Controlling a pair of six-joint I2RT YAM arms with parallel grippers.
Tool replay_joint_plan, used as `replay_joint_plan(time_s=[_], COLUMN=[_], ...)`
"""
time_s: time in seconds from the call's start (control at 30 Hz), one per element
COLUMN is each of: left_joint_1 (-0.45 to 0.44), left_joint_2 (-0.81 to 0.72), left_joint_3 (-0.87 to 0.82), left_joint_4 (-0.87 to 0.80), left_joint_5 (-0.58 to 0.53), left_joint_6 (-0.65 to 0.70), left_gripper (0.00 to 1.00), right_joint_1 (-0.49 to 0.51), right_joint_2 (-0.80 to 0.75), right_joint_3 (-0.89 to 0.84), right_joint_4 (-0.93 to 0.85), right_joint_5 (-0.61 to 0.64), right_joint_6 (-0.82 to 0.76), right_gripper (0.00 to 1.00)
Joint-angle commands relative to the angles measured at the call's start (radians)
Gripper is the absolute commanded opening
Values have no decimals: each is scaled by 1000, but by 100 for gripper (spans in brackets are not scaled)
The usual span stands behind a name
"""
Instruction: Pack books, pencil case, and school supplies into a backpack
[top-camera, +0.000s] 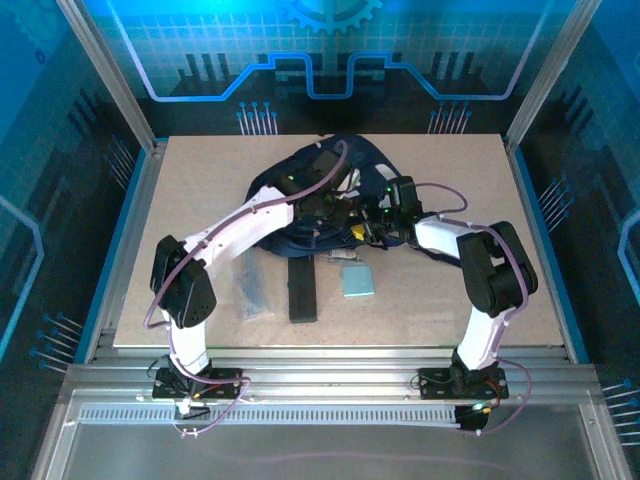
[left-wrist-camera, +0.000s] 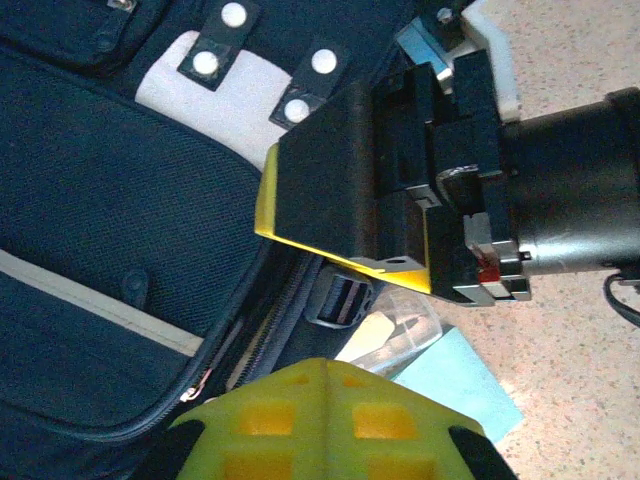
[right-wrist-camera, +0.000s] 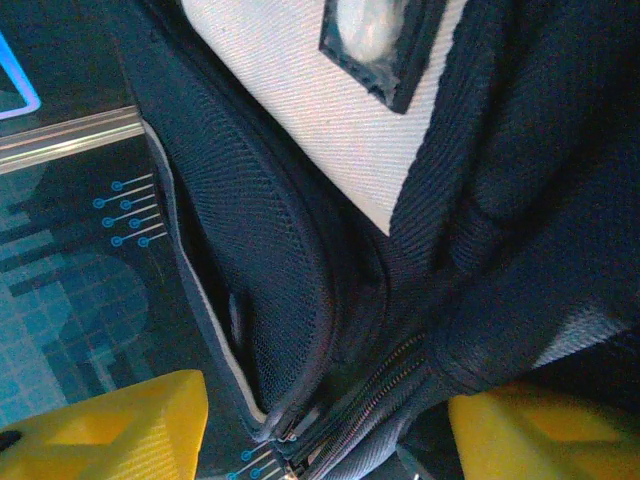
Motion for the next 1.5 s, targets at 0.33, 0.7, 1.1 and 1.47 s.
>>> replay_joint_plan(time_s=[0.33, 0.7, 1.1, 1.47], left_joint_1=[73, 104, 103, 112], left_joint_2=[-84, -4, 105, 208], left_joint_3=[-281, -297, -242, -200], left_joint_4=[9, 55, -14, -23], left_joint_5=[0, 67, 49, 63], left_joint_6=[-216, -275, -257, -264], left_gripper=[44, 42, 32, 18], right_joint_1=[-26, -21, -25, -37], right_joint_2=[-121, -117, -104, -141], right_joint_3=[5, 0, -3, -27], right_joint_4=[-134, -136, -118, -110], right_joint_5=[69, 69, 65, 84], right_joint_6=[-165, -179, -175, -172], right_gripper=[65, 65, 65, 65])
